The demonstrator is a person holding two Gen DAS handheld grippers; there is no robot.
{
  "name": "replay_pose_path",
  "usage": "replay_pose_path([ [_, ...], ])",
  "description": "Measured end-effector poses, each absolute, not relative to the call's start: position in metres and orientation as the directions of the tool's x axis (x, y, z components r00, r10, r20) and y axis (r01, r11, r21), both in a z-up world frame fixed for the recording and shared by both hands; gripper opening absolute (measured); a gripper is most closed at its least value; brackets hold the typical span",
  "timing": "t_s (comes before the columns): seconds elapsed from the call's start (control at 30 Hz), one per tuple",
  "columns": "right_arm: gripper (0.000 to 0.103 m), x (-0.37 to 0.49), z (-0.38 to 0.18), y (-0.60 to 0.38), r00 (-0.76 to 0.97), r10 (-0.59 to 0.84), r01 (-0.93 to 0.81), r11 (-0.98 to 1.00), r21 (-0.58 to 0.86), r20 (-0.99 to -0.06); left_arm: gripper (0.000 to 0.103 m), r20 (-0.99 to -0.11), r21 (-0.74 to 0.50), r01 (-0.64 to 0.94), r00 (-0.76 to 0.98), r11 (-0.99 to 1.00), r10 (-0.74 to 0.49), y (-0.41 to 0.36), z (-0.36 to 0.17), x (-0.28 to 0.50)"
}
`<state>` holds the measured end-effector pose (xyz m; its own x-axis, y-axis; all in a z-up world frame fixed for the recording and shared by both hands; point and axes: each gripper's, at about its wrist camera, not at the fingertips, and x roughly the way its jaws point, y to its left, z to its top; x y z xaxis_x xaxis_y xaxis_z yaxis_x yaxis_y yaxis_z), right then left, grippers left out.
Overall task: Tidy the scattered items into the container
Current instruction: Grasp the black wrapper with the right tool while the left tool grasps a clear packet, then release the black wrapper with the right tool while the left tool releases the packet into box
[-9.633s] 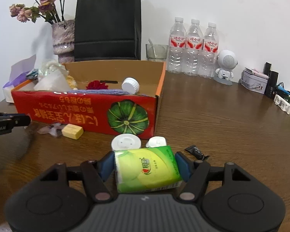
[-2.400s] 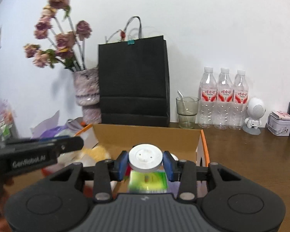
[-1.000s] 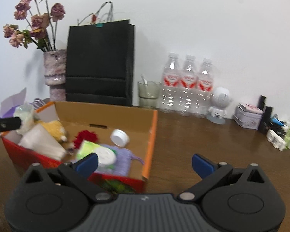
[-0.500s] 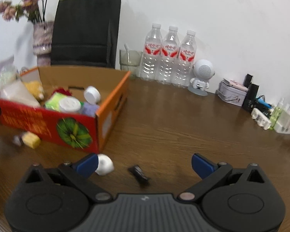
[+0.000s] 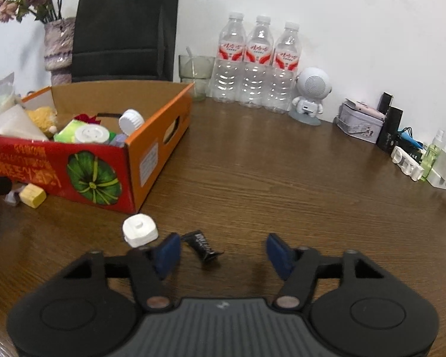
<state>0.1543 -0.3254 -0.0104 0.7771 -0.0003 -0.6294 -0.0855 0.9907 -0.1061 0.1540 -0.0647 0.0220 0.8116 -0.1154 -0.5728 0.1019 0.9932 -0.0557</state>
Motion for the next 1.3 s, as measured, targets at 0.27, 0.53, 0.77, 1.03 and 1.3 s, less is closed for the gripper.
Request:
replay_pose_path([
  [0.27,0.045,0.154,-0.012,-0.322,0.779,0.031,-0.102,0.992,-0.078,-0.627,0.05,-0.599,-0.076,0.118,0.788,0.99,-0.14,-0.066,0.015,0.157],
  [0.53,0.03,0.153,-0.011,-0.32,0.775,0.059,-0.123,0.991,-0.059,-0.63,0.022,-0.595,-0.078,0.151,0.786,0.986,-0.167,-0.068,0.016,0.155],
  [0.77,0.015,0.149,-0.011,-0.312,0.772,0.071,-0.154,0.985,-0.079,-0.631,0.018,-0.591,-0.057,0.178,0.787,0.982,-0.177,-0.073,0.015,0.15],
  [1.03,0.014,0.145,-0.006,-0.312,0.785,0.085,-0.156,0.986,-0.062,-0.614,0.017,-0.584,-0.061,0.204,0.786,0.977,-0.201,-0.076,0.017,0.144],
  [1.3,0.014,0.138,0.0,-0.308,0.797,0.101,-0.168,0.984,-0.059,-0.595,0.017,-0.568,-0.052,0.222,0.795,0.974,-0.212,-0.077,0.021,0.138],
])
